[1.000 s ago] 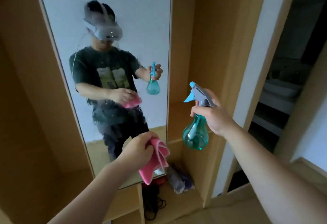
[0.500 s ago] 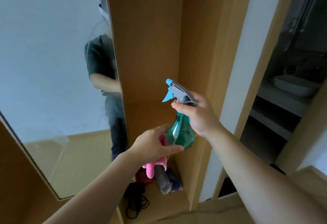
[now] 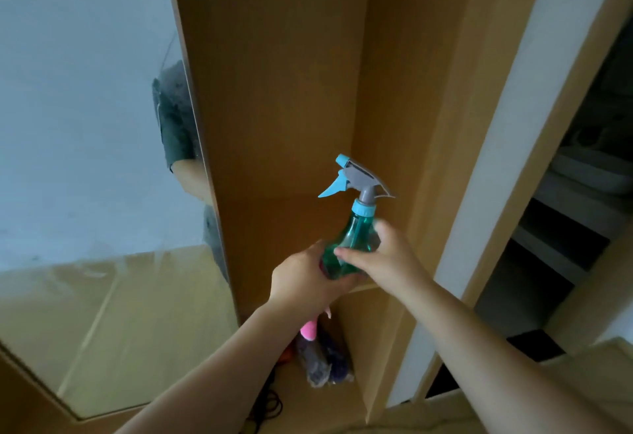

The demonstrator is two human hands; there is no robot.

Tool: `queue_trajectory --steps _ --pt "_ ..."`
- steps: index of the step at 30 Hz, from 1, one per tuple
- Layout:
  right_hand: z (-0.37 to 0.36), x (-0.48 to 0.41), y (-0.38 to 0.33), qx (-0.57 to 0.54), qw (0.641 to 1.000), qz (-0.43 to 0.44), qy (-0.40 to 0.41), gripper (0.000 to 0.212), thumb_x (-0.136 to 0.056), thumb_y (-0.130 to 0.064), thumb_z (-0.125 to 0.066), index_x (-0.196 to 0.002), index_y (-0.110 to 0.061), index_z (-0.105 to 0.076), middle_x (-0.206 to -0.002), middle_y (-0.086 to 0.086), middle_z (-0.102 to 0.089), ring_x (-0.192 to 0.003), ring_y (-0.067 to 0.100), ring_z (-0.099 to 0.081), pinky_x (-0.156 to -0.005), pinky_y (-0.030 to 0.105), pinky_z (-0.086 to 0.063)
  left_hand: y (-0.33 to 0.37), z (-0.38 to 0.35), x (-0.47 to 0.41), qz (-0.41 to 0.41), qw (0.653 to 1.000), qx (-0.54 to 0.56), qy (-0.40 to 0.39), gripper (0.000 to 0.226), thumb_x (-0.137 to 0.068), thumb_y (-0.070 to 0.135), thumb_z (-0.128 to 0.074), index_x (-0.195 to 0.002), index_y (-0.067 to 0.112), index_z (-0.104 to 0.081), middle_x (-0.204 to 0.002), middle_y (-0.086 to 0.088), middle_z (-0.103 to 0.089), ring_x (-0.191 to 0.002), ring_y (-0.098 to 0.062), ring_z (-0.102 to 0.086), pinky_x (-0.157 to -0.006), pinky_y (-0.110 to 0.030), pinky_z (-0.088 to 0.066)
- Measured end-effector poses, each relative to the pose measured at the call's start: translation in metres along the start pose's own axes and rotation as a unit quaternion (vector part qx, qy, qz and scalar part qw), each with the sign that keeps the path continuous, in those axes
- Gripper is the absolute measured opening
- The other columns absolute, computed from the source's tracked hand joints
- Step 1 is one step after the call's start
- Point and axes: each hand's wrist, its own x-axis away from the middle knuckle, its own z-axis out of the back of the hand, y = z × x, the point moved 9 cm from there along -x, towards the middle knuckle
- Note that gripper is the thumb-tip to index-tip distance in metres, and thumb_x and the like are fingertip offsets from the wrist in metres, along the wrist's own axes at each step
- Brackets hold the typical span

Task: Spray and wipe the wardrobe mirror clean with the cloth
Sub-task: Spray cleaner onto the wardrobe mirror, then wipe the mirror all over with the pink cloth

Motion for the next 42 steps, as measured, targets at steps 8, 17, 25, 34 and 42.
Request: queue_trajectory --steps 8,17,25,34,42 --pt "-0.024 -0.081 0.025 -0.012 0.997 0.043 -0.068 0.036 -0.077 -0.03 -0.08 -0.107 -0.023 -0.061 -0.105 -0.01 -0.065 -0.098 0.008 -0.061 -0.081 0.022 -0.05 -0.051 -0.034 -0.043 0.11 0.991 0.011 -0.074 0.039 -0.074 0.06 -0.068 -0.097 0.031 -0.057 -0.082 0.011 -0.062 -0.071 -0.006 -0.057 -0.058 -0.021 -0.044" --pt "-0.072 -0.184 0.099 0.011 0.991 0.019 -0.132 0.041 -0.079 -0.026 -0.076 -0.115 -0.019 -0.058 -0.111 -0.004 -0.063 -0.105 0.016 -0.061 -0.091 0.037 -0.05 -0.086 -0.046 -0.04 0.211 0.976 0.012 -0.045 0.02 -0.082 0.029 -0.065 -0.102 0.025 -0.061 -0.089 0.009 -0.066 -0.079 -0.005 -0.064 -0.065 -0.02 -0.056" --pt "-0.114 -0.229 0.144 0.002 0.987 -0.006 -0.159 0.045 -0.081 -0.021 -0.076 -0.122 -0.015 -0.057 -0.12 0.006 -0.065 -0.112 0.026 -0.061 -0.092 0.039 -0.049 -0.093 -0.05 -0.044 0.241 0.969 -0.048 0.019 0.02 -0.09 0.028 -0.055 -0.109 0.028 -0.062 -0.1 0.012 -0.064 -0.087 -0.007 -0.062 -0.079 -0.029 -0.056" --pt "-0.126 -0.236 0.165 0.001 0.985 -0.001 -0.174 0.043 -0.083 -0.02 -0.074 -0.122 -0.011 -0.057 -0.12 0.008 -0.064 -0.115 0.027 -0.059 -0.086 0.03 -0.044 -0.087 -0.046 -0.049 0.24 0.967 -0.053 0.069 0.02 -0.093 0.024 -0.052 -0.107 0.03 -0.064 -0.096 0.015 -0.063 -0.084 -0.006 -0.058 -0.077 -0.028 -0.055" --pt "-0.135 -0.236 0.169 -0.017 0.986 -0.001 -0.168 0.046 -0.082 -0.017 -0.075 -0.123 -0.008 -0.056 -0.123 0.01 -0.063 -0.119 0.027 -0.057 -0.09 0.03 -0.043 -0.09 -0.044 -0.053 0.247 0.965 -0.036 0.079 0.02 -0.094 0.025 -0.051 -0.11 0.03 -0.064 -0.095 0.015 -0.062 -0.082 -0.006 -0.059 -0.076 -0.029 -0.056"
